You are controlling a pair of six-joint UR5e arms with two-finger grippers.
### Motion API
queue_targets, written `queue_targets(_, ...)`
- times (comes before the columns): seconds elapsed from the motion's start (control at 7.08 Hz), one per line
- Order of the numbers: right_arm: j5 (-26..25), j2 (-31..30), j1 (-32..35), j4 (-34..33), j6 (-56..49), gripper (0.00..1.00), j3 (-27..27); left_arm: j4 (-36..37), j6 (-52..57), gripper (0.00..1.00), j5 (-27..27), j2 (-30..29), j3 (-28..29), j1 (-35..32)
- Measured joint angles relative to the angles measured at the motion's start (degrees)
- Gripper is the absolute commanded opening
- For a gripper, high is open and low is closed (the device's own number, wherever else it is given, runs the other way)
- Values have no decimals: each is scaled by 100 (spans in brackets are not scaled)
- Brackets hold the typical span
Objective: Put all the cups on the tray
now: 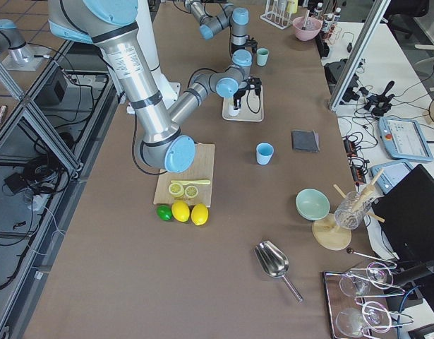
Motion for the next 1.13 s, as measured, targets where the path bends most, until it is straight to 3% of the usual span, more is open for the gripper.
queue_targets(0.14,-10,39,-8,4,6,99,-45,-37,-10,98,12,-9,46,12)
queue_targets(0.57,310,40,399,-45,-93,100,-79,34,133,98,-22,48,-86,-161)
queue_targets(1.13,1098,-711,1810,-83,-1603,100,-109,845,2254,98,-149,824,-866,-1341)
